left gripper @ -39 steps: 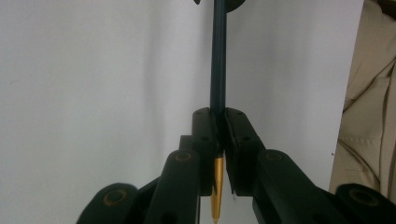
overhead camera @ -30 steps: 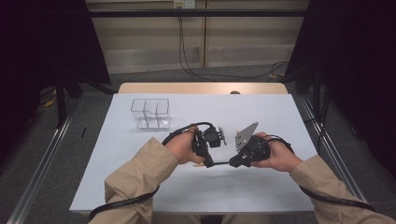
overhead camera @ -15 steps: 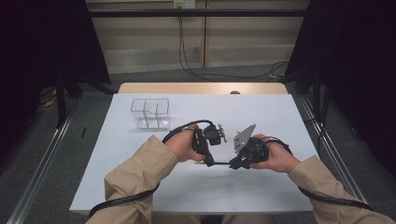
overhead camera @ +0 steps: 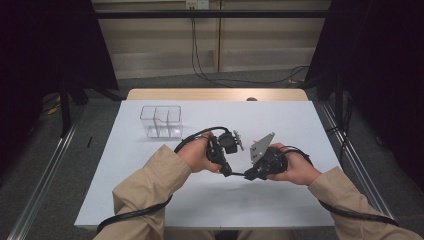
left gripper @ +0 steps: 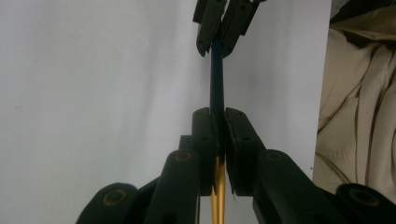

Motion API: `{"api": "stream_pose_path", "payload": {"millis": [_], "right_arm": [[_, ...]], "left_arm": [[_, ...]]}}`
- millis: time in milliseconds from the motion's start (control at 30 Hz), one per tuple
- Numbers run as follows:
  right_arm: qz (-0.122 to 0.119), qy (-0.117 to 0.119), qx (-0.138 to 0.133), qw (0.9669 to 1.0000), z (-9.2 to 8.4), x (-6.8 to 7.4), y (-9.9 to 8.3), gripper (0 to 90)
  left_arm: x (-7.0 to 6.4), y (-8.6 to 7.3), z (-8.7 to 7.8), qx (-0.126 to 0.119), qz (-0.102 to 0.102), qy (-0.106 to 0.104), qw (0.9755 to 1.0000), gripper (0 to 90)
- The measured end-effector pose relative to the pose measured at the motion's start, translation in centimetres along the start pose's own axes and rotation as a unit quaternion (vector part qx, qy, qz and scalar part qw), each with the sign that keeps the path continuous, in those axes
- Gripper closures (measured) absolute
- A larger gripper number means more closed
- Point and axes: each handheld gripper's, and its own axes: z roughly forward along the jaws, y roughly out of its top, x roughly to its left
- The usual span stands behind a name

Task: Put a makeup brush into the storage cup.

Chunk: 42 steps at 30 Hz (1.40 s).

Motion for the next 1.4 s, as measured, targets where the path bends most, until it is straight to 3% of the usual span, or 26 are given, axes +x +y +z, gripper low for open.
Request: {"api": "stream_pose_path", "payload": {"millis": [567, 800, 1100, 1300, 1333, 1400], "right_arm": [[-0.013, -0.002, -0.001, 0.9999, 0.0, 0.2, 0.1, 85.4], [-0.01, -0.004, -0.002, 0.9999, 0.0, 0.1, 0.0, 85.4], [-0.009, -0.01, -0.005, 0.9999, -0.1, 0.1, -0.3, 85.4], [-0.001, -0.01, -0.009, 0.9999, -0.3, 0.0, -0.5, 85.4], [-0.001, -0.011, -0.008, 0.9999, -0.3, 0.0, -0.5, 85.3], [-0.003, -0.011, -0.009, 0.9999, -0.2, 0.0, -0.5, 85.4]], "left_arm": [[0.2, -0.7, -0.2, -0.024, -0.006, 0.004, 0.9997, 80.3], [0.4, -1.0, -0.5, -0.042, -0.022, 0.003, 0.9989, 65.2], [0.6, -2.0, -0.5, -0.089, -0.035, 0.004, 0.9954, 29.9], [0.7, -2.8, -0.8, -0.133, -0.03, 0.036, 0.9901, 11.1], [0.7, -2.9, -0.8, -0.141, -0.035, 0.036, 0.9887, 9.6], [0.8, -3.3, -1.0, -0.155, -0.028, 0.037, 0.9868, 9.3]]}}
